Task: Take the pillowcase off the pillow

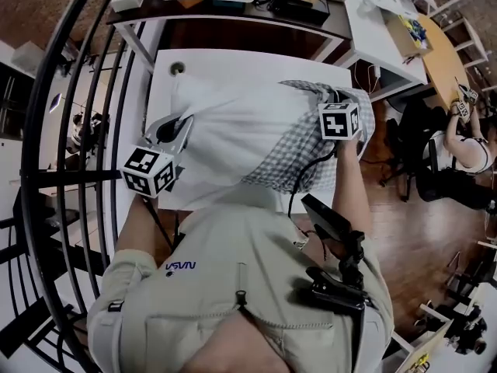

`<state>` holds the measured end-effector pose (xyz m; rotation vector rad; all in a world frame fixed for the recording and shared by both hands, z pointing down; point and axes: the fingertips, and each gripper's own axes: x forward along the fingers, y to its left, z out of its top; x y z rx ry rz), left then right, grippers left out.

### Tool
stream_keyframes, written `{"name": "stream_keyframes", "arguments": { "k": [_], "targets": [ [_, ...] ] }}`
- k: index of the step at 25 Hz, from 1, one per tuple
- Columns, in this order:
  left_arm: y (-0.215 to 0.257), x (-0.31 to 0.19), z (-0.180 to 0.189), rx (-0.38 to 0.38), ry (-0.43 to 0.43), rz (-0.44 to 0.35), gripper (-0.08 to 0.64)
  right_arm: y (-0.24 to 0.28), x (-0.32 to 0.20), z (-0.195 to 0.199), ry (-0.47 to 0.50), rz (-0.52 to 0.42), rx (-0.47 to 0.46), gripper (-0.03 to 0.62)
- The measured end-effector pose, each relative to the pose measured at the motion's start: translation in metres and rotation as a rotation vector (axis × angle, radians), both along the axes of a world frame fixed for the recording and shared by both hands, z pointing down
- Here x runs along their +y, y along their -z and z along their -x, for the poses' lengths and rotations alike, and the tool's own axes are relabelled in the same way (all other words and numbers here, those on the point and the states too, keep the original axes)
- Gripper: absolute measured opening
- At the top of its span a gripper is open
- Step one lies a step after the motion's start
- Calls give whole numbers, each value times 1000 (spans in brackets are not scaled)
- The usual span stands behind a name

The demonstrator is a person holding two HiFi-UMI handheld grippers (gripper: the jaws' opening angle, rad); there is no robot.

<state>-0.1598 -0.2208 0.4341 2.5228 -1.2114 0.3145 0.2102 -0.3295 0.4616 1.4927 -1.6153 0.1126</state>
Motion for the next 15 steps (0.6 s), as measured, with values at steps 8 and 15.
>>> {"name": "stream_keyframes", "arguments": {
  "k": [8,15],
  "targets": [
    [-91,-53,-19,-51,61,117,15,-43,-6,-2,-38,-8,-70,16],
    [-37,-53,-30,-105,-19,-68,200,3,22,14,-38,-168,-287,153]
  ]
}}
